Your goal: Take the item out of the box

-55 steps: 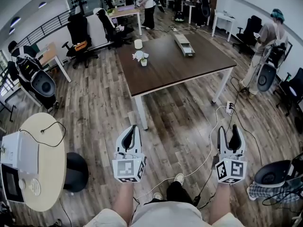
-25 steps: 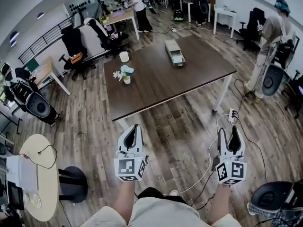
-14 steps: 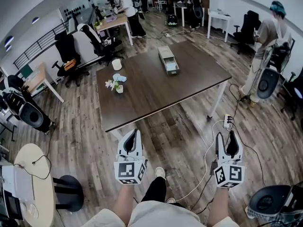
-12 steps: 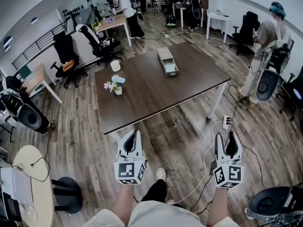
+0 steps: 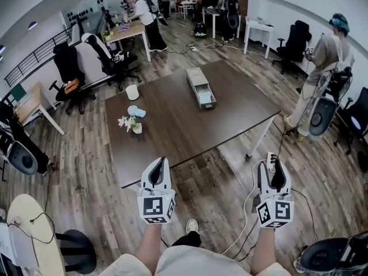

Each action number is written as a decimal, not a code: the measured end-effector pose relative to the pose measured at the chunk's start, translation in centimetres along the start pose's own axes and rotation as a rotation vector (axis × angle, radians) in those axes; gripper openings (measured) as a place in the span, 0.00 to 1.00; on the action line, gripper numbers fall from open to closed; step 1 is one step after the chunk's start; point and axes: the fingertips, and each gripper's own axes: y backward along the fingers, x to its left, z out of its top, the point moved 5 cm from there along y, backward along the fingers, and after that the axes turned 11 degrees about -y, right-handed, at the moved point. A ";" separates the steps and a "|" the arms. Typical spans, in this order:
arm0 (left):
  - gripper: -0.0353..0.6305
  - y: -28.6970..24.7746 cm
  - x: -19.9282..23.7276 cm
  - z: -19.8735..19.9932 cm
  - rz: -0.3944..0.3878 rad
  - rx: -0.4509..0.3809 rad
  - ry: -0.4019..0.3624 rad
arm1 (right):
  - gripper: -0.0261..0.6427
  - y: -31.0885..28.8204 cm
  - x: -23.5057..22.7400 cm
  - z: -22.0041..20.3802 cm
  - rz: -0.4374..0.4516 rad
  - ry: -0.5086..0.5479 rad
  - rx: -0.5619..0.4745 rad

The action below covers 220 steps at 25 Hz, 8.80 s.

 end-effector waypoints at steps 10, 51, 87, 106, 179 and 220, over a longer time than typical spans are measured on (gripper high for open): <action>0.06 -7.2 5.9 -2.9 -0.004 0.015 0.018 | 0.38 -10.1 4.0 -1.0 0.029 0.045 0.016; 0.06 -33.5 0.2 -2.6 0.049 0.036 -0.046 | 0.38 -35.0 -11.9 -1.6 0.111 -0.018 0.009; 0.06 -42.1 -0.7 -5.0 0.319 0.096 -0.065 | 0.37 -51.7 -17.5 -4.7 0.366 -0.100 0.020; 0.06 -47.8 9.7 -8.1 0.410 0.087 -0.067 | 0.37 -64.0 -9.4 -5.9 0.454 -0.047 -0.004; 0.06 -46.7 5.3 -27.0 0.256 0.471 0.162 | 0.20 -64.9 -0.6 -39.6 1.042 1.116 1.182; 0.06 -44.9 8.7 -16.3 0.359 0.248 0.036 | 0.20 -64.3 0.6 -21.3 0.808 0.499 0.651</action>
